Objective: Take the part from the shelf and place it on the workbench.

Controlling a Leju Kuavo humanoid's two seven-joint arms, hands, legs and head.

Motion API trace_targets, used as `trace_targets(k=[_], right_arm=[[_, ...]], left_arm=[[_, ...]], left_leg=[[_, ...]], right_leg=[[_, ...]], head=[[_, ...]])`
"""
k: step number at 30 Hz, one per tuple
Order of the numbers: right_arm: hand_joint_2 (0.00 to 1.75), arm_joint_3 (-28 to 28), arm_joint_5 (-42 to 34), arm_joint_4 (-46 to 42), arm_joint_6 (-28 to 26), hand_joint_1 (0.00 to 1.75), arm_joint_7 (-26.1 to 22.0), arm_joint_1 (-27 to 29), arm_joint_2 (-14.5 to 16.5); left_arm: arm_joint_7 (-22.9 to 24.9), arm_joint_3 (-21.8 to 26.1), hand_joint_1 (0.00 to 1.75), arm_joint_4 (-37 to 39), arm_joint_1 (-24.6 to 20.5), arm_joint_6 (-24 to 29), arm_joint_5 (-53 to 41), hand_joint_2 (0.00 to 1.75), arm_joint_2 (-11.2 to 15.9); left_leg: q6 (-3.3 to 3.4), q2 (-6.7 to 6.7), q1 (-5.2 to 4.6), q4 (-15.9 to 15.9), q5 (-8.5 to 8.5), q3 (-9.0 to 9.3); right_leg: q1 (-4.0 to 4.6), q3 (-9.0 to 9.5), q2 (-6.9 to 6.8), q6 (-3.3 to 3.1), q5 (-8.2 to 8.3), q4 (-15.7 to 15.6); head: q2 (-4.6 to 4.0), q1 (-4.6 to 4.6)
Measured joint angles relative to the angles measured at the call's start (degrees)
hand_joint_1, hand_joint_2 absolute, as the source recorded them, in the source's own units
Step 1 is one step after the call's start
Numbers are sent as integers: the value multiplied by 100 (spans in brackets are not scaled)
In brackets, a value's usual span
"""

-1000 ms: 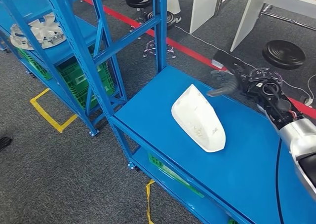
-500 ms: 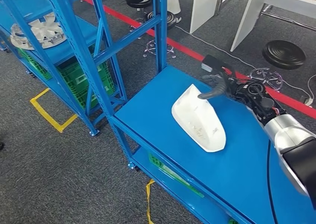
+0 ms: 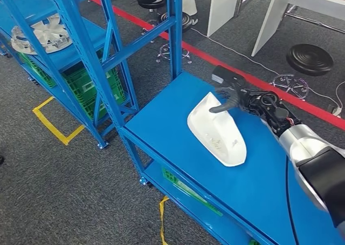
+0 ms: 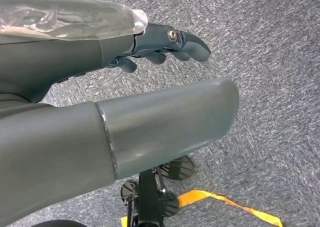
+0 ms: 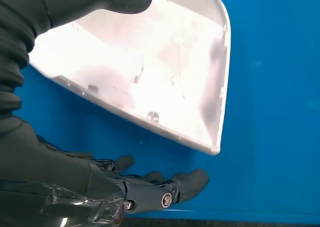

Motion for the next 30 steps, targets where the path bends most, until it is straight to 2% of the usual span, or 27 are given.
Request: trace_targets(k=[30], right_arm=[[175,160,96,337,3,0,-69,-2,165]], left_arm=[[4,-4,0,0,2,-2,11,0,-1]], left_leg=[[0,0,0,1,0,1]], right_leg=[[0,0,0,0,0,0]], head=[[0,0]])
